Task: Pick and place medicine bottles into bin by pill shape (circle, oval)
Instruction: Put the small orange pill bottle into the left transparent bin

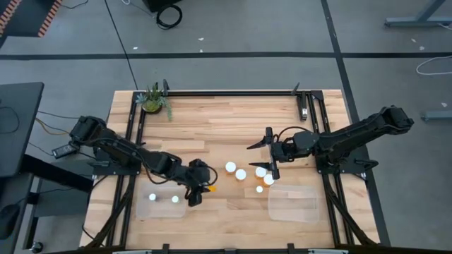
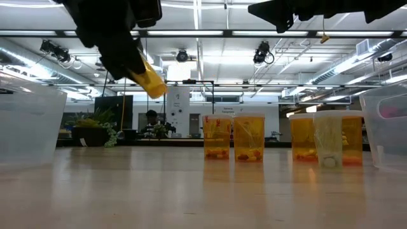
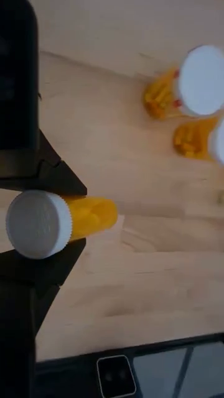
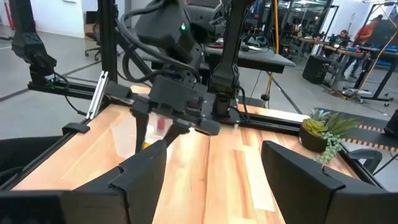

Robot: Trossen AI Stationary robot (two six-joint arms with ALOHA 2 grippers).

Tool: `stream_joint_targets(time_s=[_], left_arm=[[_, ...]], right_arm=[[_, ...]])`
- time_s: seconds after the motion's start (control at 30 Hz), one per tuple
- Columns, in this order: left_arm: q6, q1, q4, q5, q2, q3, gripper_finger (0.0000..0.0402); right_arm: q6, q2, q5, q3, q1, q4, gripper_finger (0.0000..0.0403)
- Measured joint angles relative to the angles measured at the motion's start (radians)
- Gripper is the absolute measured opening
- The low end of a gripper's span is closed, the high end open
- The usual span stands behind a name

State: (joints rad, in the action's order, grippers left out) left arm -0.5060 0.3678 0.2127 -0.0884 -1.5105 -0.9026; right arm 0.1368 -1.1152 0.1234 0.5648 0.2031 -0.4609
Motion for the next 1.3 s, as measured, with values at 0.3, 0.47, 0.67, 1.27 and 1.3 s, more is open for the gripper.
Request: stream_joint_targets(time_s=[0.3, 0.47, 0.67, 1.27, 1.3], left_arm=[[-0.066, 0.071, 0.281, 0.043, 0.0, -0.181, 0.0119], [-0.213, 0.118, 0.446, 0.087, 0.0, -0.272, 0.0122], [-0.397, 0.195, 0.588, 0.107, 0.0, -0.302, 0.0115], [-0.821, 0.413, 0.848, 0.036, -0.001, -0.302, 0.0123], [-0.833, 0.422, 0.859, 0.019, -0.007, -0.302, 0.0125]], right_arm=[[-0.01, 0.0, 0.0, 0.0, 0.0, 0.002, 0.0271], [-0.011, 0.0, 0.0, 0.0, 0.0, 0.002, 0.0271], [-0.013, 0.0, 0.0, 0.0, 0.0, 0.003, 0.0271], [-0.013, 0.0, 0.0, 0.0, 0.0, 0.003, 0.0271], [-0.013, 0.0, 0.0, 0.0, 0.0, 0.003, 0.0271]])
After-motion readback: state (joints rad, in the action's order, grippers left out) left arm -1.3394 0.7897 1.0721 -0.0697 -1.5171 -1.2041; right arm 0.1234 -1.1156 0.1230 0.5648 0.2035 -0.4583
